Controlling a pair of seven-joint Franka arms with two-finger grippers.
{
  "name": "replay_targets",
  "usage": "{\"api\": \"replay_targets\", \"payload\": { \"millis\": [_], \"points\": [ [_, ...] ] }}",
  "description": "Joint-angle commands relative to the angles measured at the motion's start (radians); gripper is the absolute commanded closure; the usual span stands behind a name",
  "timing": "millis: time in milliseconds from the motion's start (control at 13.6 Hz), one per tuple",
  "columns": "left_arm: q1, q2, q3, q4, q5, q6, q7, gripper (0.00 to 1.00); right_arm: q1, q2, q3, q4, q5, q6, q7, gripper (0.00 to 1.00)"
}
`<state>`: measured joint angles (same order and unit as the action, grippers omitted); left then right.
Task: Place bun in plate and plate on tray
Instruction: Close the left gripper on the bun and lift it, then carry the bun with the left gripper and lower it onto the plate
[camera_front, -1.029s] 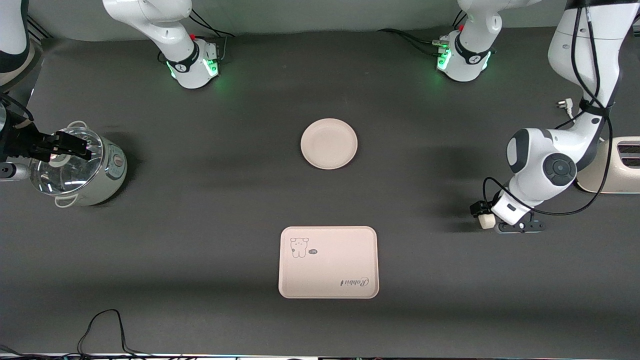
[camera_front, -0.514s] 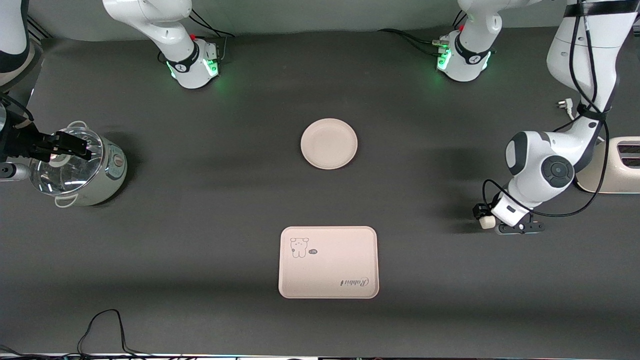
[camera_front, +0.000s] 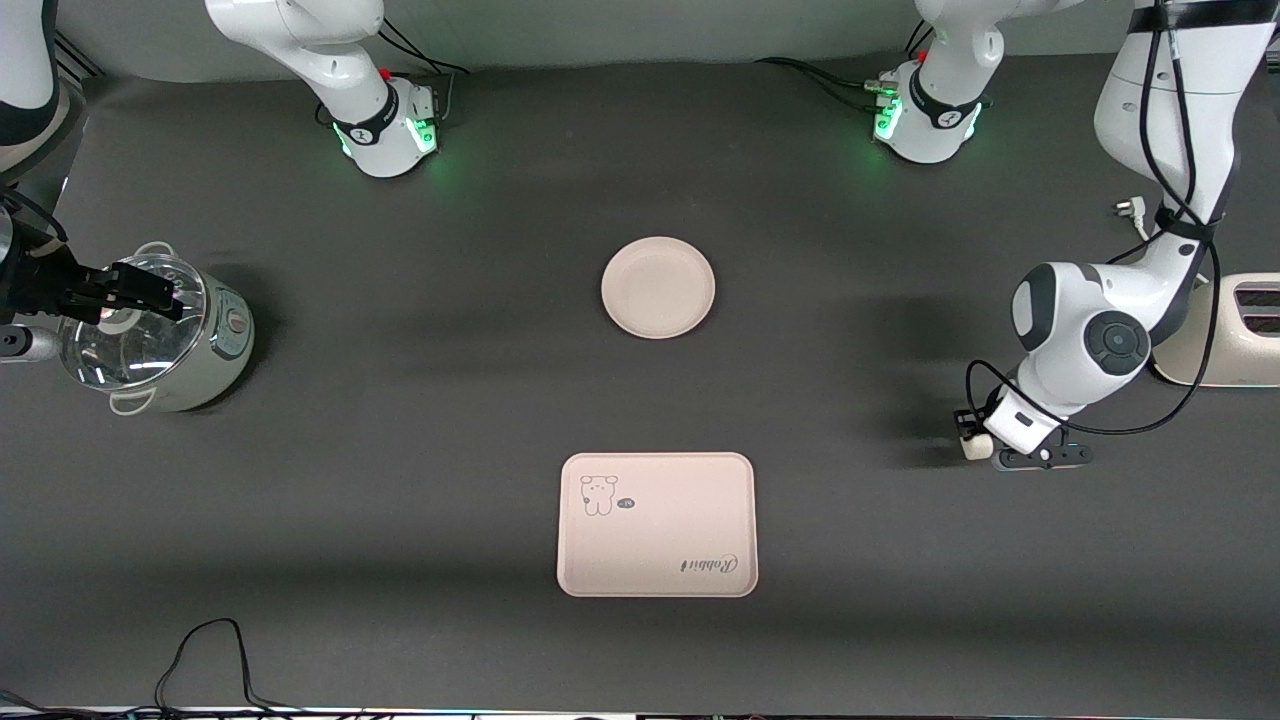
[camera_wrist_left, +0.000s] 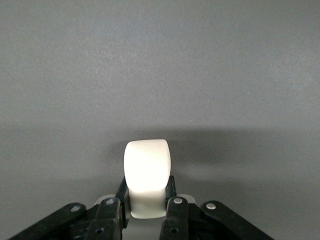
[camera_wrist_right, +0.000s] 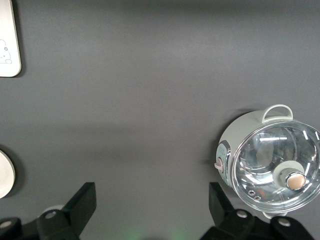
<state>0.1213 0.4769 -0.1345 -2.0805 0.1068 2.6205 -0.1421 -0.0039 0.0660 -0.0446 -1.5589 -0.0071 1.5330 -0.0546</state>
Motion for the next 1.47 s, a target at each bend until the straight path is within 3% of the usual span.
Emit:
{"api": "replay_targets", "payload": {
  "millis": [0, 294, 588, 808, 1176, 1396],
  "points": [
    [-0.012, -0.058, 0.001, 0.005, 0.017, -0.065, -0.025, 0.69, 0.016, -0.026, -0.014, -0.03, -0.011, 0.016, -0.017, 0.0],
    [-0.018, -0.216, -0.042, 0.025, 0.016, -0.291, -0.007, 0.69, 0.016, -0.026, -0.014, -0.032, -0.011, 0.016, -0.017, 0.0],
    [-0.019, -0.417, -0.2, 0.094, -0.073, -0.601, -0.027, 0.69, 0.016, -0.026, -0.014, -0.032, -0.011, 0.016, -0.017, 0.0],
    [-0.02, -0.484, -0.29, 0.167, -0.169, -0.735, -0.066, 0.69, 0.016, -0.026, -0.014, -0.032, -0.011, 0.018, -0.017, 0.0],
    [-0.04, -0.5, -0.522, 0.269, -0.177, -0.807, -0.38, 0.69, 0.016, -0.026, -0.014, -0.033, -0.011, 0.019, -0.017, 0.0],
    [-0.15, -0.483, -0.571, 0.261, -0.159, -0.783, -0.571, 0.69, 0.016, -0.026, -0.014, -0.033, -0.011, 0.019, -0.017, 0.0]
  ]
}}
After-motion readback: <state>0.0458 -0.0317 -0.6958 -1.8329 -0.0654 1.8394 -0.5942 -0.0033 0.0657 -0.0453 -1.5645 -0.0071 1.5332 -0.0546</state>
